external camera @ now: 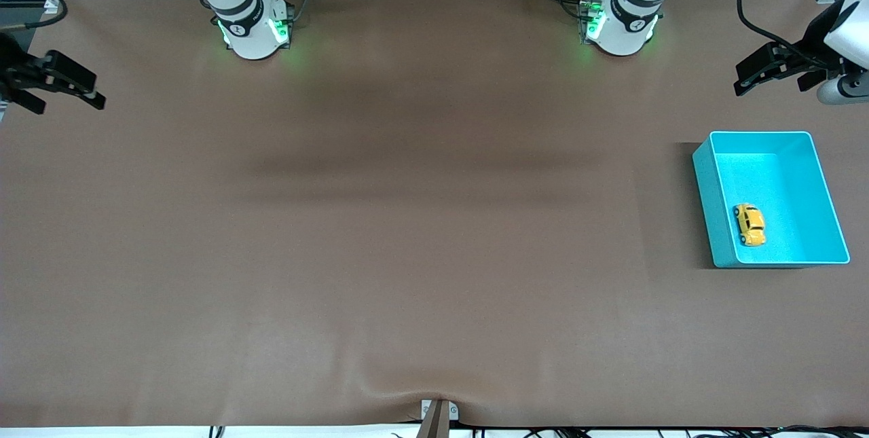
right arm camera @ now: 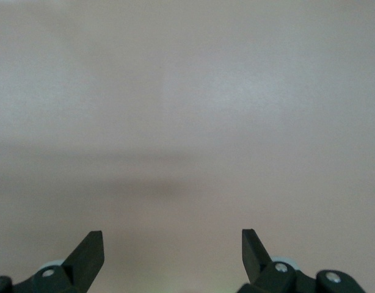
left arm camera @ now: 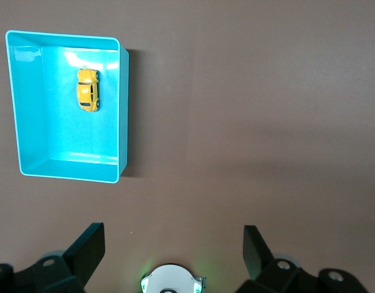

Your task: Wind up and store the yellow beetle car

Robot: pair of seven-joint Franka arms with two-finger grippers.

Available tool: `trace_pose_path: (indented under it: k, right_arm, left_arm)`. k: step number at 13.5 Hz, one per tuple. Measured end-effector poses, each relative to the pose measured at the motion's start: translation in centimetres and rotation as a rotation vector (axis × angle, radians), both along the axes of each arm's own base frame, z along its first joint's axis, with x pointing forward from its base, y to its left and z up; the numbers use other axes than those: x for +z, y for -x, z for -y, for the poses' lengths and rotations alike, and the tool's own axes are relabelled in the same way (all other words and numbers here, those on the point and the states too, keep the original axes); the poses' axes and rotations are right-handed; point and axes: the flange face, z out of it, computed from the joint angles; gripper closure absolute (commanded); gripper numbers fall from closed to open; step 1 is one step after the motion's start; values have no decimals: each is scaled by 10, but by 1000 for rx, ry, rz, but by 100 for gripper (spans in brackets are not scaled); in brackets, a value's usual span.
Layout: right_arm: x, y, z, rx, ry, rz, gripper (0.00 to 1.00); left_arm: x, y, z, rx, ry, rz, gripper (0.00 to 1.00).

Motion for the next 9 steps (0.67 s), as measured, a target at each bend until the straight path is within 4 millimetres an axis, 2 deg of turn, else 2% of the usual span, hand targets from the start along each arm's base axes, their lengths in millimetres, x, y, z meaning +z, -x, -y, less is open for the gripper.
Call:
trace_pose_path:
  k: [2, 3, 9]
  right_arm:
    - [0, 2, 22, -33, -2, -1, 0]
    - [0, 2, 26, -38, -2, -2, 0]
    - [-2, 2, 24, -34, -3, -7, 0]
  left_arm:
    - [0, 1, 5, -10, -1, -4, 0]
    - [0, 2, 9, -17, -2, -8, 0]
    - [1, 2, 15, -29, -1, 1, 0]
